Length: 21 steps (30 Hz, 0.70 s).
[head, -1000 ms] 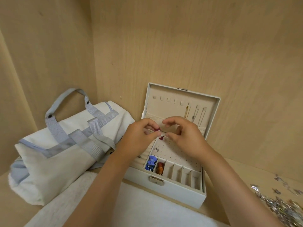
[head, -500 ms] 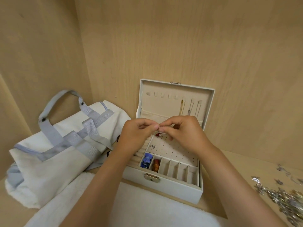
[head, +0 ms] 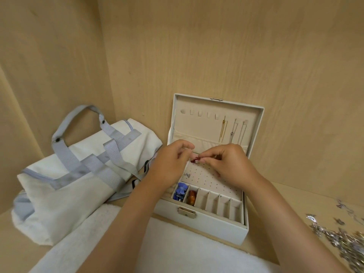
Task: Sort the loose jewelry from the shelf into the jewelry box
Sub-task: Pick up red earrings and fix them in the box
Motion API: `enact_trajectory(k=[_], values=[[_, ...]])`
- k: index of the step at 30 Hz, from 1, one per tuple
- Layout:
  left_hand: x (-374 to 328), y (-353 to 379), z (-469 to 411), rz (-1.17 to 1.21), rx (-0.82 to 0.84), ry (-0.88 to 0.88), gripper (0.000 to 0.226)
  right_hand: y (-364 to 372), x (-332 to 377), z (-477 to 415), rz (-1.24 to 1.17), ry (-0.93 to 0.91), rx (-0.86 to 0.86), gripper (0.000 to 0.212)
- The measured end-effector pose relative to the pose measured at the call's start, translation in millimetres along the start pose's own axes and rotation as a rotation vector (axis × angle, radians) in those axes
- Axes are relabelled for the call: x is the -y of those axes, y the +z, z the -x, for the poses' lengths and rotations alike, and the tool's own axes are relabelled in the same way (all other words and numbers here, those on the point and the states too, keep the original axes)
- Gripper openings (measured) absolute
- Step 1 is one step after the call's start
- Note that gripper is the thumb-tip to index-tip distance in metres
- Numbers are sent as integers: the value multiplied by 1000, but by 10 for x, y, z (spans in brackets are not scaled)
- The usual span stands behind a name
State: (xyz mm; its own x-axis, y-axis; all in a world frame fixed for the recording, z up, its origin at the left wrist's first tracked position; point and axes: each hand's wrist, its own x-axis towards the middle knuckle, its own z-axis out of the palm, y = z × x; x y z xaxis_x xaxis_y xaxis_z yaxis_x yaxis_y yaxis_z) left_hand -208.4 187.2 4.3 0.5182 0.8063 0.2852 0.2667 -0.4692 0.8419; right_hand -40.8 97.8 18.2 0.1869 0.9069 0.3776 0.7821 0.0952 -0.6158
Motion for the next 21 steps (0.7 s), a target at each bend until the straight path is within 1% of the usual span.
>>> enact_trajectory(k=[2,4,7,13,21], values=[[46,4,-6,-209,-11,100,27,26,-59,1,61,19,-7,10],[59,-9,1,-342,28,185,38,46,-84,2,89,30,-13,10],[40,-26,22,-476,86,246,39,78,-79,2,156,6,-16,12],[92,-25,7,-538,168,243,39,124,-70,-7,320,-97,-30,12],[64,-31,28,-590,168,264,42,134,-78,-23,356,-126,-21,11]])
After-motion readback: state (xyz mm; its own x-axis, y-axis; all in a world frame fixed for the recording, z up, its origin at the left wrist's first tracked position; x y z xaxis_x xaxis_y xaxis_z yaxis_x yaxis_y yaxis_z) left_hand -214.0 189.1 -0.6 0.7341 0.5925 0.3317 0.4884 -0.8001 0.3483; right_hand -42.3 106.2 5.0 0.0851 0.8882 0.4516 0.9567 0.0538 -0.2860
